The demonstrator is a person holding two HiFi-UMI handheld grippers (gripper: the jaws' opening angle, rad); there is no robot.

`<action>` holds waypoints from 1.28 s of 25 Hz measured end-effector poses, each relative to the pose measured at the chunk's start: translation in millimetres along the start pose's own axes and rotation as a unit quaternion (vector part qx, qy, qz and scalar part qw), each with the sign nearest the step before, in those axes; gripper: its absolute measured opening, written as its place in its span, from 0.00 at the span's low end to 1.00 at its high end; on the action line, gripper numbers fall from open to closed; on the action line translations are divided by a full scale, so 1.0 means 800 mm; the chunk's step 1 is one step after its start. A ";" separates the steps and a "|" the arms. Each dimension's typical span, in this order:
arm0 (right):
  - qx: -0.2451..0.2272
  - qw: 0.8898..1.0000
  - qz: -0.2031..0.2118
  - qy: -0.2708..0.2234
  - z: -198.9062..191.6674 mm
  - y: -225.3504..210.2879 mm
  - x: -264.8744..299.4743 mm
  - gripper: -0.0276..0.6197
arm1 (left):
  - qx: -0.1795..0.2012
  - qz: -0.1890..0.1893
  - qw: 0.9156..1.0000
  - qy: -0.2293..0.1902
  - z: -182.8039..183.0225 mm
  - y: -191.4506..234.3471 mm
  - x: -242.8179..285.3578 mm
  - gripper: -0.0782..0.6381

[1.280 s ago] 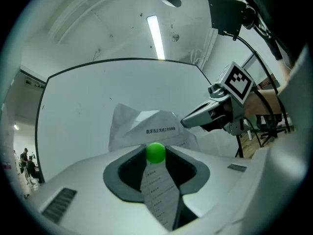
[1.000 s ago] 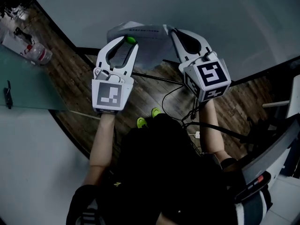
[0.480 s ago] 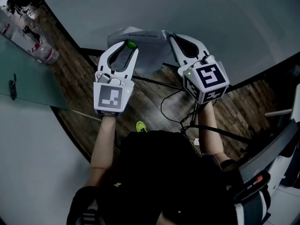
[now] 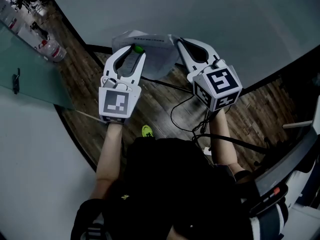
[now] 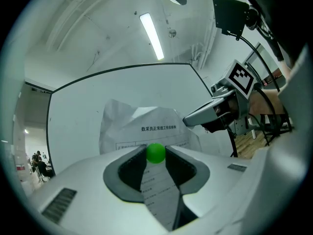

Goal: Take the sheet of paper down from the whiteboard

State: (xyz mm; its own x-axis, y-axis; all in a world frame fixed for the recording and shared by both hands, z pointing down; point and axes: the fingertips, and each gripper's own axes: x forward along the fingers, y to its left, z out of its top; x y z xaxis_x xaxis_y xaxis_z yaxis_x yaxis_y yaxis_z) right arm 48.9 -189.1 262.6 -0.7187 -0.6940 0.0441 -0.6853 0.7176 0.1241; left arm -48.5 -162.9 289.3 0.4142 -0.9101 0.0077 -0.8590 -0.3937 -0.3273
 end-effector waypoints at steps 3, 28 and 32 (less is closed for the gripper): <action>0.009 1.000 0.015 0.000 -0.006 0.005 -0.017 0.10 | -0.002 0.009 1.000 0.005 0.000 -0.015 -0.008 0.28; 0.063 0.994 0.094 0.008 -0.050 0.053 -0.125 0.10 | -0.035 0.036 0.998 0.043 0.001 -0.123 -0.074 0.28; 0.068 0.993 0.093 0.009 -0.048 0.054 -0.128 0.10 | -0.034 0.033 0.998 0.049 0.000 -0.124 -0.077 0.28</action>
State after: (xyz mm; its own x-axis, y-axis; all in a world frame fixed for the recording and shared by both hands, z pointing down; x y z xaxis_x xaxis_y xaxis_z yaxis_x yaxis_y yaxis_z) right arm 97.8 -89.4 301.2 -0.8335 -0.5479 0.0709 -0.5505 0.8346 -0.0220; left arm 10.8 -67.8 321.3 0.3269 -0.9415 0.0823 -0.9036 -0.3369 -0.2647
